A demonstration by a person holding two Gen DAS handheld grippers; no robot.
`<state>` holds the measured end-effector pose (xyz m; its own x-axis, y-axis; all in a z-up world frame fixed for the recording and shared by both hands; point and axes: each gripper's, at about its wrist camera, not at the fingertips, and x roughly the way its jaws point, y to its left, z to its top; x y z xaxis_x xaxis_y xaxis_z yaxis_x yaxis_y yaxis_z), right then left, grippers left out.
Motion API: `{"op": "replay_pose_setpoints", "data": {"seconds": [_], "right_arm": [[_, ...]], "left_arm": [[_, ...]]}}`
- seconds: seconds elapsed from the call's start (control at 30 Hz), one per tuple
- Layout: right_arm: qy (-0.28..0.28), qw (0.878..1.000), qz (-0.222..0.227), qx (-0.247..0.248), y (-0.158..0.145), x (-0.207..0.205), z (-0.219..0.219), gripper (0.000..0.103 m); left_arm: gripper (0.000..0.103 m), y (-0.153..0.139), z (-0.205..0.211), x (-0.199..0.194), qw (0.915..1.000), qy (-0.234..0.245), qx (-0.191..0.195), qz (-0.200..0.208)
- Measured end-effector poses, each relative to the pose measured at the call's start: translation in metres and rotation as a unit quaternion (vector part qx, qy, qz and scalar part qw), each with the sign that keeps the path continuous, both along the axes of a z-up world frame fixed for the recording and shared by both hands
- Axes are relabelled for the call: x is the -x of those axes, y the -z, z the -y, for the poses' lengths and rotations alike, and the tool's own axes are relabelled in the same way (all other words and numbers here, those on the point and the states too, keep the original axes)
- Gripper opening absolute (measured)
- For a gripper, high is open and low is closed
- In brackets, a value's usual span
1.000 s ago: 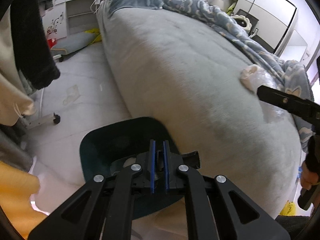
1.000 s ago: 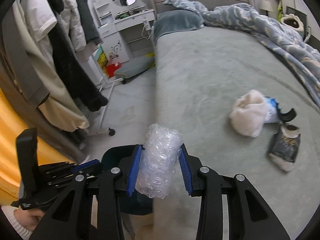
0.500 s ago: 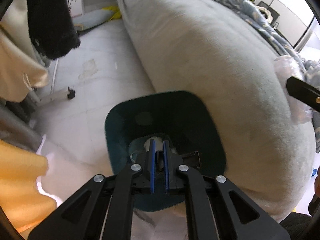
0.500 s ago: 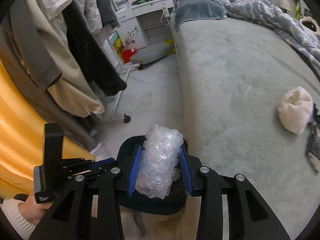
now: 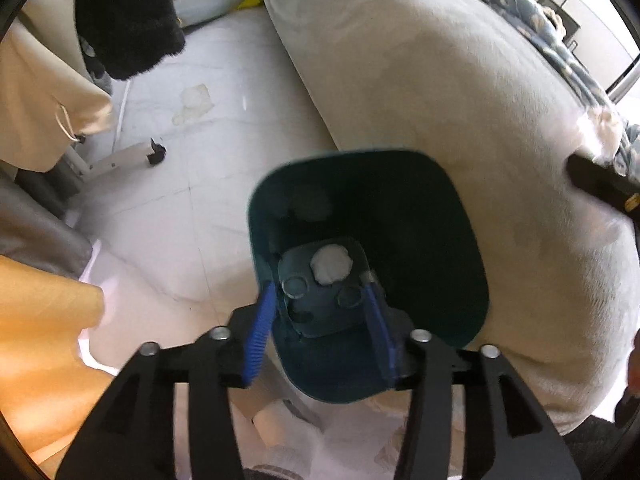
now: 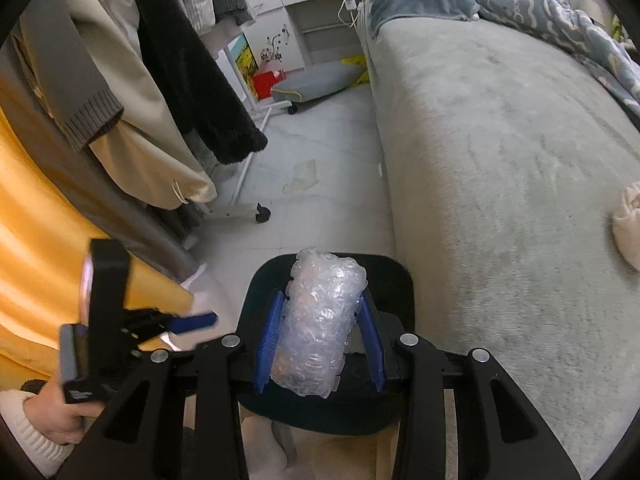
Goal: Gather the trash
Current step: 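Open the right tool to drop the bubble wrap into the bin while the left tool opens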
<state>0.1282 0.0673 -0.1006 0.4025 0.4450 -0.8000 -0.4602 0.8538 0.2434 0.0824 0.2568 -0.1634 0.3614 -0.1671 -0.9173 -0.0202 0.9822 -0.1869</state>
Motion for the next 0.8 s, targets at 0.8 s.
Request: {"op": "replay_pose_setpoints", "data": {"seconds": [0.8], "right_arm": [[-0.029, 0.993, -0.085, 0.076, 0.078, -0.006, -0.026, 0.039]], "left_arm": [[0.073, -0.066, -0.022, 0.003, 0.9885, -0.015, 0.028, 0.148]]}}
